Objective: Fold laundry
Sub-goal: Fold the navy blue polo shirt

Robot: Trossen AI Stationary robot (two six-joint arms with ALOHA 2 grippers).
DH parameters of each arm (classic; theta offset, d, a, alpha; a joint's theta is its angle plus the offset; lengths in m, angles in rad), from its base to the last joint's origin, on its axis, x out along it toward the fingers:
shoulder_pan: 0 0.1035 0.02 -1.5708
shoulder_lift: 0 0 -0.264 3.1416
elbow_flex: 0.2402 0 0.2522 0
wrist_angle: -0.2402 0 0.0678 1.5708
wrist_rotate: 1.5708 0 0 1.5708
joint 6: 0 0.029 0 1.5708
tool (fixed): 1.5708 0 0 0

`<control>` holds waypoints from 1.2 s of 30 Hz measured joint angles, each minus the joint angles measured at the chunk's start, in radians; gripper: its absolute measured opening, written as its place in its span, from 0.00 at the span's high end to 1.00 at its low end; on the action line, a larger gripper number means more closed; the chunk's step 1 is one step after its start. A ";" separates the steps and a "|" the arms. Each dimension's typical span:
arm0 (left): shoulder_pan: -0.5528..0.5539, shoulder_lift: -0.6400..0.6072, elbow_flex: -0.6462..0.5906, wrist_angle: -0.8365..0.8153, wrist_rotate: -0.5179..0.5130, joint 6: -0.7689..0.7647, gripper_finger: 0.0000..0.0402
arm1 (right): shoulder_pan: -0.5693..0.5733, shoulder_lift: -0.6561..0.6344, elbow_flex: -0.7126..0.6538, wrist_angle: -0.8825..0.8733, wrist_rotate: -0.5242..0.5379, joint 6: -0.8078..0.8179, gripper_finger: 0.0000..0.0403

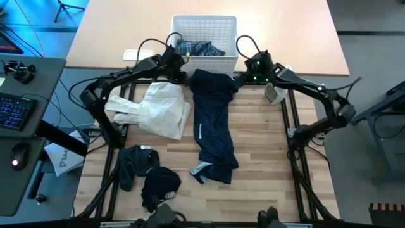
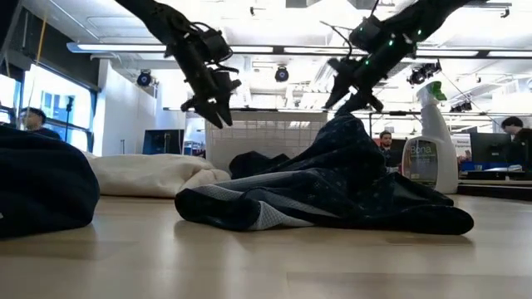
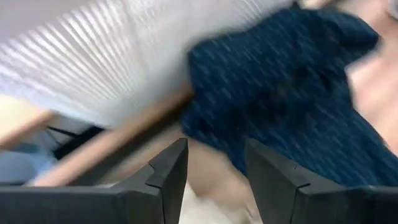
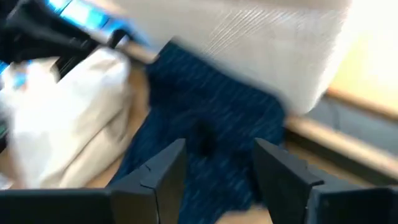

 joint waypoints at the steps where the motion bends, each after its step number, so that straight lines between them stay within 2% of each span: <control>1: -0.003 -0.011 0.000 -0.028 0.033 0.005 0.63 | 0.015 -0.015 0.000 -0.030 -0.016 0.001 0.54; 5: -0.042 -0.057 0.000 -0.112 0.175 0.126 0.63 | 0.116 -0.080 -0.031 -0.144 -0.023 0.018 0.54; 9: -0.125 -0.094 0.000 -0.175 0.314 0.306 0.63 | 0.287 -0.141 -0.082 -0.243 -0.028 0.091 0.55; 12: -0.208 -0.111 0.000 -0.229 0.406 0.385 0.63 | 0.439 -0.193 -0.116 -0.273 -0.015 0.200 0.57; 14: -0.278 -0.112 0.000 -0.256 0.445 0.408 0.63 | 0.542 -0.226 -0.134 -0.286 0.030 0.311 0.58; 16: -0.346 -0.111 -0.001 -0.287 0.473 0.403 0.63 | 0.652 -0.266 -0.151 -0.284 0.113 0.436 0.59; 19: -0.452 -0.113 -0.048 -0.271 0.477 0.317 0.63 | 0.832 -0.326 -0.208 -0.236 0.288 0.601 0.61; 23: -0.579 -0.110 -0.187 -0.128 0.467 0.073 0.63 | 1.026 -0.376 -0.332 -0.189 0.395 0.787 0.64; 26: -0.676 -0.105 -0.314 0.106 0.396 -0.189 0.63 | 1.143 -0.377 -0.425 -0.108 0.427 0.923 0.67; 31: -0.813 -0.075 -0.480 0.500 0.118 -0.543 0.63 | 1.312 -0.368 -0.502 0.072 0.593 0.997 0.69; 36: -0.861 0.052 -0.508 0.620 -0.077 -0.739 0.66 | 1.406 -0.367 -0.487 0.147 0.732 0.964 0.69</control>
